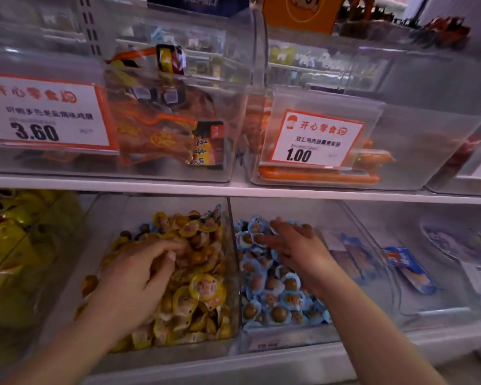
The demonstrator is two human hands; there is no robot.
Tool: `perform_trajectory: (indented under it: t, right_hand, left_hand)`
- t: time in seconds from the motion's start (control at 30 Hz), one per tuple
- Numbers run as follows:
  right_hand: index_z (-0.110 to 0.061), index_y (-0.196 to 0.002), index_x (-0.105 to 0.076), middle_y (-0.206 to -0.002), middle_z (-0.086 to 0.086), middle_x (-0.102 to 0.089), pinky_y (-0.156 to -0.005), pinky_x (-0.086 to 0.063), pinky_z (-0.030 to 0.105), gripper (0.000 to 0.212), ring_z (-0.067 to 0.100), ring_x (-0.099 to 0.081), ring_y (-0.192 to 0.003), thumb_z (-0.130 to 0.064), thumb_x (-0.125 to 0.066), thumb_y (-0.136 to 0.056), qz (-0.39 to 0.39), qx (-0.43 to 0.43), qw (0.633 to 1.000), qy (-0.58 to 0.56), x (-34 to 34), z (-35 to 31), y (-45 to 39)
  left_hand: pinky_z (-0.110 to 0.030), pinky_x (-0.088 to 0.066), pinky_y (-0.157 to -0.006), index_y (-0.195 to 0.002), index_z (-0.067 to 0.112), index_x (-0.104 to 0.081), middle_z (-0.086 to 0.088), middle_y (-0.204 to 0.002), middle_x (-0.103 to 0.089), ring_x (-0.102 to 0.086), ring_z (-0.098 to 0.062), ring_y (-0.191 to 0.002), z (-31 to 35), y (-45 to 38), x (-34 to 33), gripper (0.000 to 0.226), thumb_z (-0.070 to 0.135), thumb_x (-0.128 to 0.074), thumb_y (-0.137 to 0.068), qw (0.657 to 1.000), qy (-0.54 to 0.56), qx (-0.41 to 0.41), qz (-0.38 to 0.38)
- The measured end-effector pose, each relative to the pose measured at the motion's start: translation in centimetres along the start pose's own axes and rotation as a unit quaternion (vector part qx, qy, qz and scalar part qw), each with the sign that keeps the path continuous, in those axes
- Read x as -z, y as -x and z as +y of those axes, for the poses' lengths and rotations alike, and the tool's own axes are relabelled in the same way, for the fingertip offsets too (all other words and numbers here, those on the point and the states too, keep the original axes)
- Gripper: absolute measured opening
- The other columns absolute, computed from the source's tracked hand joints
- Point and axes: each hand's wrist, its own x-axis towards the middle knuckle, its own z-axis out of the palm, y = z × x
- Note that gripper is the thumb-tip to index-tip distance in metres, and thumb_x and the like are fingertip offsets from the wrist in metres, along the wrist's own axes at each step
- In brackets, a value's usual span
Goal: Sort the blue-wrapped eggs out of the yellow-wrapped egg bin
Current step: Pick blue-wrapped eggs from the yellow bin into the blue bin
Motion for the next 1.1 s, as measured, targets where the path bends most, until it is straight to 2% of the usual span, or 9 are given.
perform_trajectory:
  t: [0.2, 0.33, 0.47, 0.6, 0.67, 0.77, 0.83, 0.93, 1.1]
  right_hand:
    - [-0.024, -0.094, -0.076, -0.093, -0.010, -0.076, -0.079, -0.052, 0.023, 0.022, 0.004, -0.069, -0.091, -0.025, -0.055, -0.100, 0.100, 0.205, 0.970, 0.089, -0.9, 0.3, 1.4]
    - [-0.036, -0.095, -0.073, -0.086, -0.007, -0.075, -0.059, -0.052, 0.023, 0.028, 0.009, -0.068, -0.073, -0.015, -0.054, -0.098, 0.071, 0.296, 0.944, 0.126, -3.6, 0.2, 4.5]
    - [-0.040, -0.101, -0.071, -0.088, -0.015, -0.073, -0.058, -0.047, 0.013, 0.025, 0.003, -0.066, -0.073, -0.021, -0.055, -0.096, -0.008, 0.342, 0.911, 0.229, -8.4, -2.0, 6.1]
    - [-0.020, -0.119, -0.069, -0.112, 0.000, -0.069, -0.087, -0.048, 0.024, 0.028, 0.019, -0.063, -0.102, -0.017, -0.053, -0.095, -0.027, 0.424, 0.813, 0.397, -15.0, -4.7, 2.7]
    - [-0.017, -0.130, -0.062, -0.129, 0.006, -0.062, -0.099, -0.041, 0.024, 0.034, 0.023, -0.058, -0.118, -0.016, -0.052, -0.098, -0.099, 0.387, 0.801, 0.445, -18.5, -6.0, -0.6]
    - [-0.016, -0.145, -0.048, -0.149, 0.011, -0.046, -0.110, -0.033, 0.025, 0.047, 0.025, -0.045, -0.135, -0.020, -0.054, -0.099, -0.189, 0.265, 0.790, 0.520, -22.7, -6.8, -5.9]
    - [-0.015, -0.147, -0.044, -0.152, 0.012, -0.043, -0.111, -0.035, 0.031, 0.051, 0.027, -0.044, -0.136, -0.028, -0.054, -0.099, -0.194, 0.212, 0.764, 0.577, -24.4, -6.3, -8.5]
    - [-0.019, -0.135, -0.054, -0.139, 0.011, -0.056, -0.099, -0.043, 0.034, 0.043, 0.027, -0.054, -0.121, -0.041, -0.045, -0.100, -0.171, 0.185, 0.742, 0.621, -25.6, -4.8, -10.2]
    - [-0.007, -0.125, -0.061, -0.130, 0.016, -0.062, -0.084, -0.045, 0.031, 0.041, 0.032, -0.060, -0.114, -0.031, -0.043, -0.098, -0.156, 0.097, 0.799, 0.573, -27.0, -5.1, -10.8]
  left_hand:
    - [-0.024, -0.047, -0.052, -0.115, 0.056, -0.060, 0.008, -0.065, -0.067, -0.060, -0.003, -0.055, -0.7, 0.8, 1.6, 0.028, 0.036, -0.045, -0.102, 0.989, 0.122, 0.043, 0.067]
    - [-0.017, -0.036, -0.041, -0.103, 0.036, -0.073, 0.001, -0.040, -0.046, -0.042, -0.009, -0.032, -1.0, 2.7, 4.0, 0.028, 0.048, -0.048, -0.099, 0.909, 0.328, 0.157, 0.205]
    - [-0.020, -0.051, -0.055, -0.102, 0.025, -0.072, -0.002, -0.061, -0.063, -0.062, -0.014, -0.057, -2.2, 4.3, 7.7, 0.028, 0.012, -0.047, -0.103, 0.845, 0.400, 0.192, 0.300]
    - [-0.010, -0.047, -0.078, -0.105, 0.031, -0.073, 0.023, -0.103, -0.071, -0.062, 0.013, -0.096, -3.9, 5.9, 8.6, 0.024, 0.018, -0.055, -0.099, 0.851, 0.399, 0.244, 0.238]
    - [-0.007, -0.046, -0.080, -0.107, 0.032, -0.072, 0.029, -0.103, -0.069, -0.059, 0.016, -0.099, -4.3, 5.9, 8.5, 0.021, 0.023, -0.055, -0.099, 0.838, 0.424, 0.276, 0.206]
    - [-0.034, -0.044, -0.106, -0.105, 0.034, -0.069, 0.019, -0.115, -0.065, -0.058, -0.004, -0.115, -5.3, 5.4, 7.9, 0.019, 0.032, -0.052, -0.099, 0.826, 0.426, 0.325, 0.173]
    - [-0.041, -0.043, -0.108, -0.099, 0.040, -0.068, 0.020, -0.112, -0.064, -0.058, -0.008, -0.115, -5.7, 5.2, 7.6, 0.017, 0.042, -0.051, -0.098, 0.820, 0.429, 0.348, 0.152]
    - [-0.037, -0.045, -0.104, -0.098, 0.050, -0.066, 0.025, -0.109, -0.062, -0.058, -0.005, -0.111, -5.8, 5.2, 7.6, 0.029, 0.059, -0.047, -0.078, 0.811, 0.453, 0.354, 0.111]
    - [-0.032, -0.046, -0.097, -0.100, 0.044, -0.064, 0.021, -0.108, -0.063, -0.059, -0.004, -0.106, -5.8, 4.5, 7.8, 0.023, 0.054, -0.050, -0.085, 0.805, 0.470, 0.347, 0.101]
